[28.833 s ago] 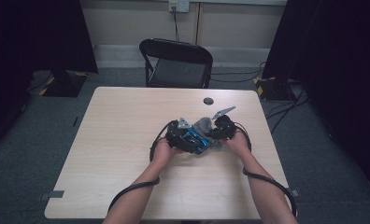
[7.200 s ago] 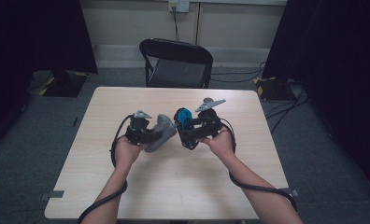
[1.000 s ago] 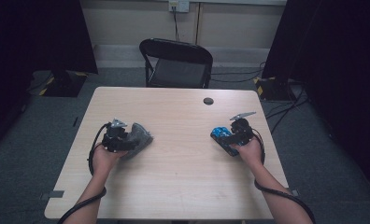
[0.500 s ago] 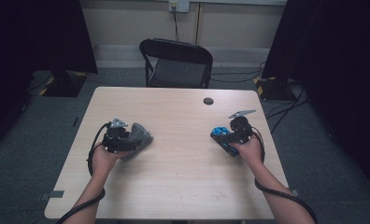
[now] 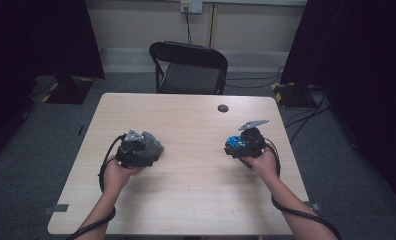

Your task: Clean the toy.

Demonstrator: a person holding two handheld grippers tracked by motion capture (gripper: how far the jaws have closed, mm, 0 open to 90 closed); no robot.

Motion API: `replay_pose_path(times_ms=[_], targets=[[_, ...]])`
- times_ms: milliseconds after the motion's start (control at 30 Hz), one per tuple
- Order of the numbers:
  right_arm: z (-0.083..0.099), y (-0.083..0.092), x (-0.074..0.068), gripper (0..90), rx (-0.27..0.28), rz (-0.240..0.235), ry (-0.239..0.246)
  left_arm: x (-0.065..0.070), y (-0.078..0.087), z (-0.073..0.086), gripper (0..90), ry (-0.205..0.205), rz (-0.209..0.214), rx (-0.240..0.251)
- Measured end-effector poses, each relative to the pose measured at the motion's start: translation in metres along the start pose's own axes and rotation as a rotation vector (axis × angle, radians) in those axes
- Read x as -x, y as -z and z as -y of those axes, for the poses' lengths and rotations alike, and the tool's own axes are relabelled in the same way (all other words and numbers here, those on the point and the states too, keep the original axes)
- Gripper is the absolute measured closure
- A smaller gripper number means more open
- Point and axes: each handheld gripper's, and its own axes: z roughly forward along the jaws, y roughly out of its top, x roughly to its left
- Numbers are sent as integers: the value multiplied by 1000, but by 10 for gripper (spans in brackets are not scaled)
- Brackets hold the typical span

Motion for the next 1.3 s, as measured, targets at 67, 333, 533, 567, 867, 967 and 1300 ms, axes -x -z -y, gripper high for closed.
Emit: replay_pose_path(times_ms=[67,333,533,567,867,967,1300], targets=[[-1,0,-4,110,0,-10,11,3,0,0,275,0,7,14],[-3,1,-18,115,10,-39,34,13,1,2,271,-3,26,25],[-3,2,-26,118,7,-41,73,20,1,3,271,-7,42,27],[-3,1,-27,118,7,-45,77,20,1,3,271,-7,42,27],[2,-3,-39,119,8,-64,99,30,-3,8,272,-37,59,21],[2,-4,-41,120,8,-69,101,32,-4,8,273,-33,65,20],[4,-2,-51,130,22,-82,121,40,-5,15,276,-36,91,16]])
